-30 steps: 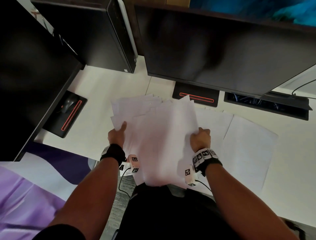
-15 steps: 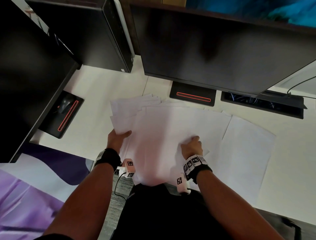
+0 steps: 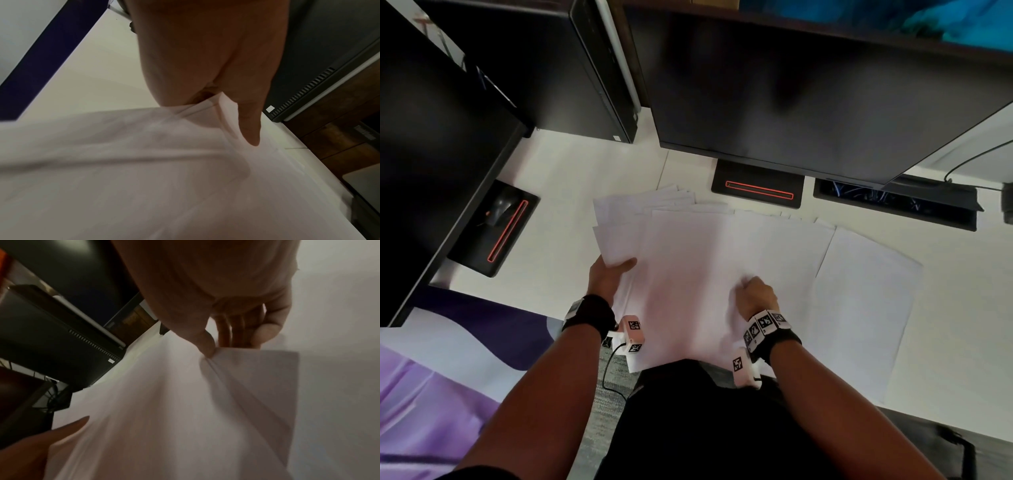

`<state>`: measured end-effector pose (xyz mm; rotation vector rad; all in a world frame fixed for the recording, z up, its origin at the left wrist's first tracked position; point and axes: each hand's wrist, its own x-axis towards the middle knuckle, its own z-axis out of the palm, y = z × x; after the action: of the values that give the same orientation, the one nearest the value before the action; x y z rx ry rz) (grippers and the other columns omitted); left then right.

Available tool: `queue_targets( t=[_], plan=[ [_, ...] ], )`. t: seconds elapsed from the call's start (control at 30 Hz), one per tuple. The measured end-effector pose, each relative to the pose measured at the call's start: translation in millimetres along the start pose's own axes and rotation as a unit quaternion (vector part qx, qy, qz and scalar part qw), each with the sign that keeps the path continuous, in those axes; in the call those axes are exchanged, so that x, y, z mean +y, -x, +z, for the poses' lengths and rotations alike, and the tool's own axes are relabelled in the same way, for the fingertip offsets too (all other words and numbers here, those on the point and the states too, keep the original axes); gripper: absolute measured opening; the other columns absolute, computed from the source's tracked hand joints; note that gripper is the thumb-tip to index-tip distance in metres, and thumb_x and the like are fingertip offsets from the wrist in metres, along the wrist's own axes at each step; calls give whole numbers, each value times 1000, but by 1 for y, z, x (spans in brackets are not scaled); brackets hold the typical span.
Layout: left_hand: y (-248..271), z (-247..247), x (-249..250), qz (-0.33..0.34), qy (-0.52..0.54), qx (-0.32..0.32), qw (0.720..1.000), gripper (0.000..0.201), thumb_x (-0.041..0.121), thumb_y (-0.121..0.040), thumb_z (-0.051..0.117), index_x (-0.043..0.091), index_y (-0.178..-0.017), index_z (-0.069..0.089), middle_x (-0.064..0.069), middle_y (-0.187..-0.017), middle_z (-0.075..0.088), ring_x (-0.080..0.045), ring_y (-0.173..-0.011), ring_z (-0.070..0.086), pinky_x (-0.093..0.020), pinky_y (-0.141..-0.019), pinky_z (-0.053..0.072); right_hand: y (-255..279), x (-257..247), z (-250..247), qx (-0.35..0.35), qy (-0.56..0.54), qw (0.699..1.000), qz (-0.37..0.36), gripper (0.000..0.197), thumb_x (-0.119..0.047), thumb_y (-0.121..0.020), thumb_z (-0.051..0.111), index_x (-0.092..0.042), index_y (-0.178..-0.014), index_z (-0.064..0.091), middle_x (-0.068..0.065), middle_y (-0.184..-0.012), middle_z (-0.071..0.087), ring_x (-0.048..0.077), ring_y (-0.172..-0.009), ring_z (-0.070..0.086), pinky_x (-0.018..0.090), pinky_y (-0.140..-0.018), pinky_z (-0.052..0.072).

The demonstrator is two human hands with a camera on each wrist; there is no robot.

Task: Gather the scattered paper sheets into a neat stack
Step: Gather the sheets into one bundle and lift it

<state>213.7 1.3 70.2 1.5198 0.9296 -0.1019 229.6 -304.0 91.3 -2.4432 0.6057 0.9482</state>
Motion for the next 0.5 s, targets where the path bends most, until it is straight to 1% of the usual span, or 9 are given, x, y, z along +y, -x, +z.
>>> queue_targets(
  t=[0.07, 0.13, 0.17, 0.23, 0.27, 0.33, 0.4, 0.43, 0.5],
  plan=[
    [0, 0, -1, 1, 3, -2, 1000, 50, 1, -79, 83, 6, -126, 67, -5, -110, 74, -17, -94, 67, -19, -75, 50, -1, -3, 6, -62, -10, 997, -42, 29, -22, -104, 50, -6, -114, 72, 19, -124, 71, 35, -116, 66, 32, -93, 50],
    [-1, -1, -2, 0, 4, -7, 1000, 50, 0, -78, 83, 7, -125, 67, -3, -108, 74, -13, -92, 68, -19, -76, 50, -5, -6, 19, -115, -51, 989, -75, 23, -18, -99, 55, -13, -85, 72, 14, -106, 74, 30, -100, 67, 28, -83, 48],
    [-2, -2, -3, 2, 3, -10, 1000, 52, -1, -77, 83, 6, -126, 67, -5, -110, 74, -15, -93, 68, -21, -77, 51, -11, -5, 27, -134, -76, 985, -83, 21, -18, -97, 58, -14, -81, 70, 12, -99, 73, 30, -98, 68, 29, -82, 49],
    [-4, -3, -4, 6, -4, -14, 1000, 54, -4, -75, 83, 4, -126, 67, -9, -113, 74, -21, -96, 68, -24, -80, 53, -10, -5, 21, -129, -114, 982, -77, 24, -26, -98, 60, -14, -84, 76, 7, -94, 74, 33, -102, 72, 34, -89, 55],
    [-6, -4, -5, 7, -10, -14, 1000, 54, -6, -74, 83, 4, -124, 67, -10, -112, 74, -23, -97, 68, -25, -80, 53, -8, -3, 12, -101, -121, 985, -66, 29, -33, -100, 59, -15, -86, 77, 8, -96, 75, 33, -103, 72, 36, -93, 55],
    [-8, -4, -5, 11, -25, -14, 1000, 50, -10, -73, 82, 6, -118, 67, -8, -104, 74, -24, -95, 67, -24, -77, 54, -10, 11, -11, 33, -99, 994, -13, 34, -43, -100, 58, -14, -109, 75, 14, -118, 69, 35, -114, 64, 41, -98, 50],
    [-9, -2, -5, 19, -46, -7, 999, 47, -12, -72, 81, 7, -113, 66, -9, -99, 72, -24, -92, 65, -22, -72, 53, -16, 38, -34, 158, -109, 976, 100, 54, -47, -92, 69, -13, -132, 59, 16, -136, 50, 38, -125, 51, 49, -99, 45],
    [-9, -1, -4, 20, -52, -2, 998, 47, -12, -72, 81, 8, -111, 66, -10, -98, 71, -24, -92, 64, -22, -71, 52, -18, 51, -42, 181, -131, 963, 154, 69, -49, -86, 75, -10, -137, 51, 17, -140, 44, 39, -128, 46, 53, -100, 44],
    [-11, 1, -5, 20, -57, 0, 998, 46, -14, -72, 80, 7, -111, 65, -8, -93, 70, -24, -91, 63, -24, -72, 52, -23, 64, -52, 165, -171, 946, 219, 89, -50, -79, 84, -5, -142, 39, 19, -144, 39, 40, -133, 42, 54, -102, 44]
  ],
)
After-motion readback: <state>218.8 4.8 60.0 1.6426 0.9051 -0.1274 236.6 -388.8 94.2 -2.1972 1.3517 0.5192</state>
